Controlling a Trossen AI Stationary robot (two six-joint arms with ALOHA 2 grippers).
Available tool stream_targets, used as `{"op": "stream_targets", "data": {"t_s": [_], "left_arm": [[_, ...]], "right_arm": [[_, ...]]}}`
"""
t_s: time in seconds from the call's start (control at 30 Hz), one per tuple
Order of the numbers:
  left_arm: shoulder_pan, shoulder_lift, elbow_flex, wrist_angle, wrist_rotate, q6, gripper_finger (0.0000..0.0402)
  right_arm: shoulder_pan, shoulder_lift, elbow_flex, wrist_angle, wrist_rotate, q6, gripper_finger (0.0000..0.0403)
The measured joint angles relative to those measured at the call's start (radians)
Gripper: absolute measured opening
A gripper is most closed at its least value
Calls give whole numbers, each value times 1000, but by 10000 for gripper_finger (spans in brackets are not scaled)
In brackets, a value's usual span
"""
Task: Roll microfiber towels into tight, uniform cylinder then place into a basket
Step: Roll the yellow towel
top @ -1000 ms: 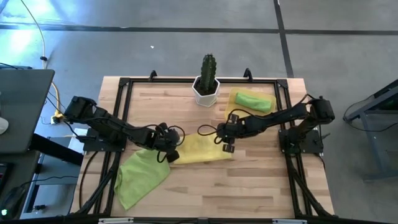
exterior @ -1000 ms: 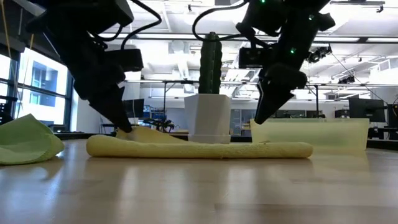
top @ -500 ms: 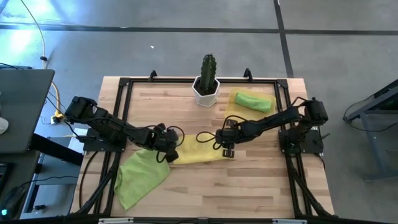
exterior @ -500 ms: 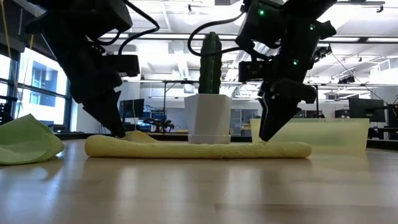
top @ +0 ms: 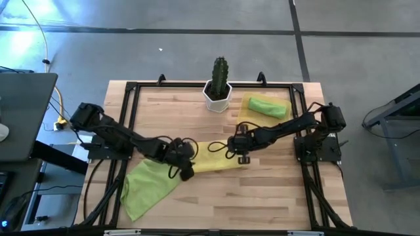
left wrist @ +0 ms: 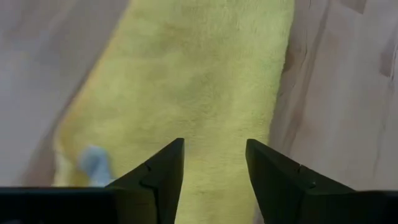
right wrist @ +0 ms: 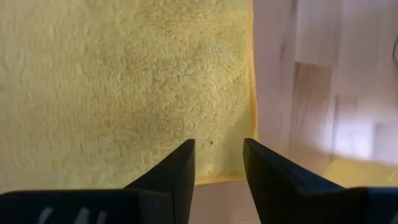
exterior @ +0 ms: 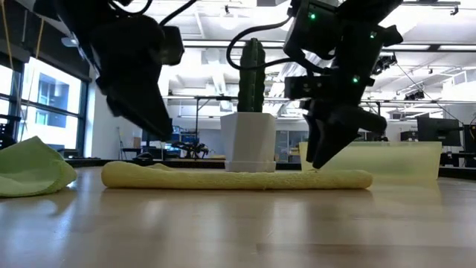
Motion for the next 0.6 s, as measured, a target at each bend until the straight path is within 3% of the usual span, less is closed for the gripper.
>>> {"op": "stream_targets", "data": {"t_s": [0.13,0.33,0.47,0.6], "left_arm": [[-30,71,0,24,-18,-98,150],[-44,172,1,26,-16,-204,144],[-42,194,5,30,-22,-192,139],[-29,179,2,20,-27,-72,132]], "right_arm": [[-6,4,0,9,-7,-105,128],[-6,17,-25,25,-44,-116,128],[7,24,-44,28,-102,-41,128],[45,22,-47,5,-142,73,128]]}}
